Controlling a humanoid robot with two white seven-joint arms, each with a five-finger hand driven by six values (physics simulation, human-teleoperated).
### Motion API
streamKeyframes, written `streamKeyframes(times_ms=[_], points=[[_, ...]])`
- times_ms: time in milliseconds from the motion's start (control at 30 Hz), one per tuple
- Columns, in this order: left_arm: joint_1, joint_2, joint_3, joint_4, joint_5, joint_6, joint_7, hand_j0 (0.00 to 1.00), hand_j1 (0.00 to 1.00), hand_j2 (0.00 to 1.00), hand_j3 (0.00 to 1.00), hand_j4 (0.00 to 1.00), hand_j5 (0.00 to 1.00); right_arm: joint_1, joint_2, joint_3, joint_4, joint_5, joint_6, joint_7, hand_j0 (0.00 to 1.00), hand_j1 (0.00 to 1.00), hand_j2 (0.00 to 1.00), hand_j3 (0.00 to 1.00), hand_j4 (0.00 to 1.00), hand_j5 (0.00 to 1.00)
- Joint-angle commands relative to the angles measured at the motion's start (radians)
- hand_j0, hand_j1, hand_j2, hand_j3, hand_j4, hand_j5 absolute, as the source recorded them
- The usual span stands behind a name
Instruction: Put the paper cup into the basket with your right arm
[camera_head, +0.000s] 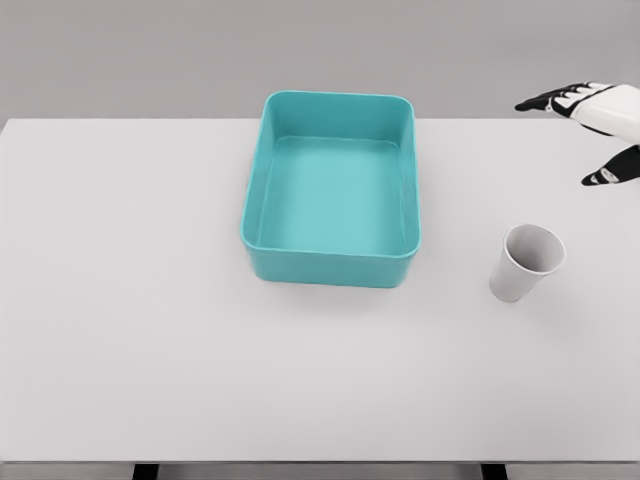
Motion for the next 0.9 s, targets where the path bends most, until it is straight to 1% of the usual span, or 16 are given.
streamKeyframes(times_ms=[0,100,133,167,200,233,300,333,367,433,500,567,633,700,800,867], points=[[0.0,0.0,0.0,0.0,0.001,0.0,0.0,1.0,1.0,1.0,1.0,1.0,1.0,0.0,0.002,0.002,0.001,0.013,0.001,0.0,1.0,1.0,1.0,1.0,1.0,1.0],[0.0,0.0,0.0,0.0,0.001,0.0,0.0,1.0,1.0,1.0,1.0,1.0,1.0,0.0,0.001,-0.001,-0.001,0.021,-0.002,0.0,1.0,1.0,1.0,1.0,1.0,1.0],[0.0,0.0,0.0,0.0,0.001,0.0,0.0,1.0,1.0,1.0,1.0,1.0,1.0,0.0,0.006,-0.004,0.013,0.003,-0.001,0.058,1.0,1.0,1.0,1.0,1.0,1.0],[0.0,0.0,-0.001,0.0,0.001,0.0,0.0,1.0,1.0,1.0,1.0,1.0,1.0,-0.002,0.05,-0.012,0.058,-0.072,-0.001,0.171,1.0,1.0,1.0,1.0,1.0,1.0],[0.0,0.0,-0.001,0.0,0.001,0.0,0.0,1.0,1.0,1.0,1.0,1.0,1.0,-0.005,0.09,-0.028,0.143,-0.227,-0.002,0.171,1.0,1.0,1.0,1.0,1.0,1.0],[0.0,0.0,-0.001,0.0,0.001,0.0,0.0,1.0,1.0,1.0,1.0,1.0,1.0,-0.005,0.099,-0.053,0.212,-0.31,-0.01,0.171,1.0,1.0,1.0,1.0,1.0,1.0],[0.0,0.0,0.0,0.0,0.001,0.0,0.0,1.0,1.0,1.0,1.0,1.0,1.0,0.002,0.102,-0.064,0.423,-0.353,-0.166,0.171,1.0,1.0,1.0,1.0,1.0,1.0],[0.0,0.0,0.0,0.0,0.001,0.0,0.0,1.0,1.0,1.0,1.0,1.0,1.0,0.006,0.104,-0.064,0.461,-0.382,-0.189,0.171,1.0,1.0,1.0,1.0,1.0,1.0],[0.0,0.0,0.0,0.0,0.001,0.0,0.0,1.0,1.0,1.0,1.0,1.0,1.0,0.015,0.137,-0.064,0.518,-0.46,-0.224,0.171,1.0,1.0,1.0,1.0,1.0,1.0],[0.0,0.0,-0.001,0.0,0.001,0.0,0.0,1.0,1.0,1.0,1.0,1.0,1.0,0.034,0.136,-0.076,0.523,-0.48,-0.247,0.171,1.0,1.0,1.0,1.0,1.0,1.0],[0.0,0.0,0.0,0.0,0.001,0.0,0.0,1.0,1.0,1.0,1.0,1.0,1.0,0.107,0.133,-0.143,0.51,-0.497,-0.248,0.171,1.0,1.0,1.0,1.0,1.0,1.0],[0.0,0.0,-0.001,0.0,0.001,0.0,0.0,1.0,1.0,1.0,1.0,1.0,1.0,0.172,0.119,-0.157,0.49,-0.496,-0.252,0.171,1.0,1.0,1.0,1.0,1.0,1.0],[0.0,0.0,0.0,0.0,0.001,0.0,0.0,1.0,1.0,1.0,1.0,1.0,1.0,0.259,0.092,-0.174,0.44,-0.496,-0.306,0.171,1.0,1.0,1.0,1.0,1.0,1.0],[0.0,0.0,0.0,0.0,0.001,0.0,0.0,1.0,1.0,1.0,1.0,1.0,1.0,0.302,0.07,-0.191,0.417,-0.496,-0.307,0.171,1.0,1.0,1.0,1.0,1.0,1.0],[0.0,0.0,0.0,0.0,0.001,0.0,0.0,1.0,1.0,1.0,1.0,1.0,1.0,0.305,0.075,-0.188,0.432,-0.505,-0.304,0.171,1.0,1.0,1.0,1.0,1.0,1.0],[0.0,0.0,0.0,0.0,0.001,0.0,0.0,1.0,1.0,1.0,1.0,1.0,1.0,0.304,0.079,-0.185,0.472,-0.583,-0.3,0.171,1.0,1.0,1.0,1.0,1.0,1.0]])
